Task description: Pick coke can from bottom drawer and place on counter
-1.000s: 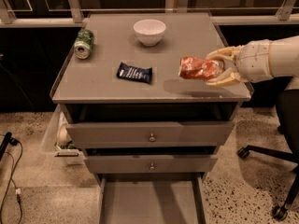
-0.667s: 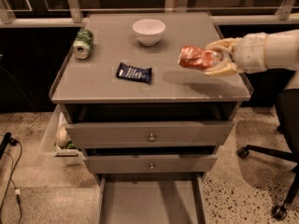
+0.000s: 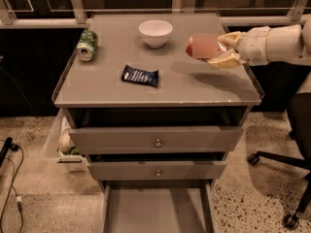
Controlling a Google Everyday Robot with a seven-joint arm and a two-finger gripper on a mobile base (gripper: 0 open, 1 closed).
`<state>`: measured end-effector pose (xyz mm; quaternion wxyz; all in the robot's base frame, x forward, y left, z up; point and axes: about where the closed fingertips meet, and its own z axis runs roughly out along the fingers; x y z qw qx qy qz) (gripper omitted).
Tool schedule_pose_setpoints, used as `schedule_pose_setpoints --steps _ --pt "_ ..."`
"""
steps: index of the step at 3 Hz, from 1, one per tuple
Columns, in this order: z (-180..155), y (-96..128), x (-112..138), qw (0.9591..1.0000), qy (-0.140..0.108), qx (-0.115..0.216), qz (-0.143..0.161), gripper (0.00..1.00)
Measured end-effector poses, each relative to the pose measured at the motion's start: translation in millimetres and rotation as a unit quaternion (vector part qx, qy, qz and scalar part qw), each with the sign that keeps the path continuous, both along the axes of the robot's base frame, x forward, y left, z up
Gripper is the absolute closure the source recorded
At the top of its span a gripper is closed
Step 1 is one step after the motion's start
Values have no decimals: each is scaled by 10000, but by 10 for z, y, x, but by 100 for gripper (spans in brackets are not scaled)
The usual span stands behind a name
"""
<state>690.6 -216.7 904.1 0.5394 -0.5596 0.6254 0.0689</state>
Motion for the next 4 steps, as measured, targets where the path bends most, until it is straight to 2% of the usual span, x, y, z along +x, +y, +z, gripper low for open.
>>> schedule_pose_setpoints --steps 1,2,3,4 --pt "-130 35 147 9987 499 104 -90 100" --pt "-324 90 216 9950 996 29 -51 100" --pt "-526 142 221 9889 1474 -205 40 100" --pt "-542 145 218 9867 1600 -271 38 100"
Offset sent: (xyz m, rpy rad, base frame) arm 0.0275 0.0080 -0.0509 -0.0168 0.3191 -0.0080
